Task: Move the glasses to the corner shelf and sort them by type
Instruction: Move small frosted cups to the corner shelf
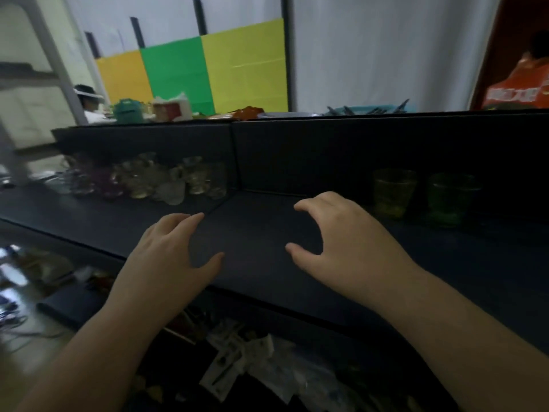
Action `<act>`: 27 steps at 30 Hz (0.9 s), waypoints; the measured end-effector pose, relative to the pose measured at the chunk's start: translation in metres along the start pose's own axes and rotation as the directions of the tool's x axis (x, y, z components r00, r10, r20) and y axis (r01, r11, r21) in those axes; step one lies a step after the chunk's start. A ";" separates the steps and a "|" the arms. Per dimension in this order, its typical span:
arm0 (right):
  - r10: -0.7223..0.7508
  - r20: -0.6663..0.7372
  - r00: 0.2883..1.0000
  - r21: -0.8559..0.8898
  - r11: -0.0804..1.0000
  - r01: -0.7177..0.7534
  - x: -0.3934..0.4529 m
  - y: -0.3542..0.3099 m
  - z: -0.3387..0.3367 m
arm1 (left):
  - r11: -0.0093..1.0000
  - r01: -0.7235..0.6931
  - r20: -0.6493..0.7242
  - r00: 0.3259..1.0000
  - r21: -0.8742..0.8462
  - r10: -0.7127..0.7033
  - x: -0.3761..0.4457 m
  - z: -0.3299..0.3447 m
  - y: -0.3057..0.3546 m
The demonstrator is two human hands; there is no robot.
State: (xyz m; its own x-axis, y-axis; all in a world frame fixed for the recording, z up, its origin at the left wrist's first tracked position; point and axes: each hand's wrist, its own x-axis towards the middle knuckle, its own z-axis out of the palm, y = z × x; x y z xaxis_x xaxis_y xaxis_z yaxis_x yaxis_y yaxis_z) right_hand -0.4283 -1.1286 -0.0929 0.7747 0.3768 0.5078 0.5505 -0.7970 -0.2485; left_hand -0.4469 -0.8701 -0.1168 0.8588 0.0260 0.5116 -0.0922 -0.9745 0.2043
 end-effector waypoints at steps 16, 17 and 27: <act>-0.058 -0.002 0.998 0.128 0.990 0.057 0.154 -0.236 0.175 | 0.990 0.064 -0.075 0.996 0.126 -0.055 0.003 -0.089 -0.297; -0.065 0.001 0.998 0.126 0.990 0.065 0.164 -0.247 0.184 | 0.989 0.074 -0.073 0.995 0.125 -0.065 0.005 -0.091 -0.312; -0.129 0.026 0.991 0.176 0.977 0.122 0.260 -0.320 0.264 | 0.982 0.155 -0.089 0.985 0.110 -0.145 0.050 -0.081 -0.435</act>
State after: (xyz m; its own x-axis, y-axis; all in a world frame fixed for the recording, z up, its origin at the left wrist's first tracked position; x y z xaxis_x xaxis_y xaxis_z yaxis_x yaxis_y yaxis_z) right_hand -0.3207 -0.6510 -0.0991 0.7053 0.4883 0.5139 0.6871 -0.6493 -0.3261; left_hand -0.4044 -0.4267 -0.1120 0.8148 0.1870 0.5488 0.0974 -0.9773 0.1884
